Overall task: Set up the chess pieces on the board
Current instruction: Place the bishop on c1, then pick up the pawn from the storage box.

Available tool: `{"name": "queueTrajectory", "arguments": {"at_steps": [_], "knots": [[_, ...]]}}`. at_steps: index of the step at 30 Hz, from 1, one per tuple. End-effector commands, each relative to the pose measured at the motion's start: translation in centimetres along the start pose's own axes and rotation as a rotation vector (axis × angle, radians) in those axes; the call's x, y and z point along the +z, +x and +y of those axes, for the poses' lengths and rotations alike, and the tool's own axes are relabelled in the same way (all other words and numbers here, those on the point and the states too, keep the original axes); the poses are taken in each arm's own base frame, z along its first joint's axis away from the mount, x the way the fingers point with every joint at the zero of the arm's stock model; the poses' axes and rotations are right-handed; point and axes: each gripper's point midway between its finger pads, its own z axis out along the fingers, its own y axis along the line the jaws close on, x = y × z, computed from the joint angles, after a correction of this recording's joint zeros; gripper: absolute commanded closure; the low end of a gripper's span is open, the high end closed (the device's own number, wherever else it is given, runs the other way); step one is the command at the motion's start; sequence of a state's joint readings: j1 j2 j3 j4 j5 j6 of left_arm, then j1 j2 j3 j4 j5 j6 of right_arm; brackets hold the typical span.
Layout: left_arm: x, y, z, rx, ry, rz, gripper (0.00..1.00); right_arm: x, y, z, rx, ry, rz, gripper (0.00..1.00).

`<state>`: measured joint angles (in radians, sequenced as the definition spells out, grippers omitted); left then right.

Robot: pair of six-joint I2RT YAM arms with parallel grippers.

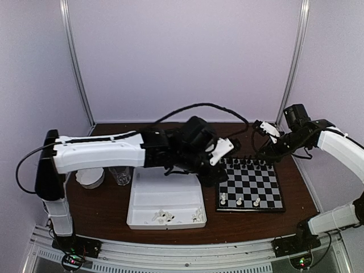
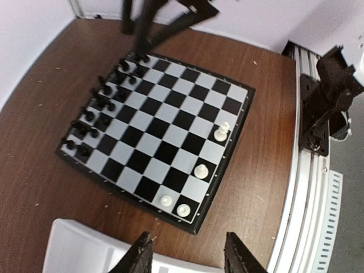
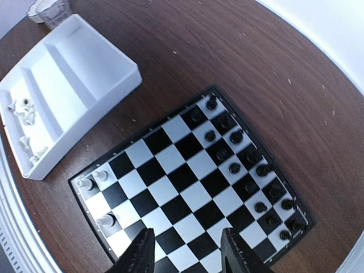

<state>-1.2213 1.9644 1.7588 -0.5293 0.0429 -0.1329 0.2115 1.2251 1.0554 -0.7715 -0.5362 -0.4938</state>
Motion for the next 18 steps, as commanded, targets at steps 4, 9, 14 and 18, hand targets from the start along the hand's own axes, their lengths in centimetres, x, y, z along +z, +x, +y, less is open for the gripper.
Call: {"name": "queueTrajectory", "arguments": {"at_steps": [4,9,14,18], "knots": [[-4.8,8.0,7.5,-0.279,-0.19,0.054,0.59,2.7,-3.0,8.7,-0.325,-0.215,0.069,0.64],[-7.3,13.7,8.6,-0.473,-0.24,0.056,0.61,6.3,-2.4,15.5,-0.577,-0.33,0.183,0.7],[-9.5,18.1,8.9,-0.592,-0.302,0.074,0.62,9.9,-2.7,21.2,-0.714,-0.433,0.218,0.7],[-11.3,20.8,9.5,-0.67,-0.367,0.079,0.61,13.7,-3.2,25.1,-0.758,-0.473,0.26,0.69]]}}
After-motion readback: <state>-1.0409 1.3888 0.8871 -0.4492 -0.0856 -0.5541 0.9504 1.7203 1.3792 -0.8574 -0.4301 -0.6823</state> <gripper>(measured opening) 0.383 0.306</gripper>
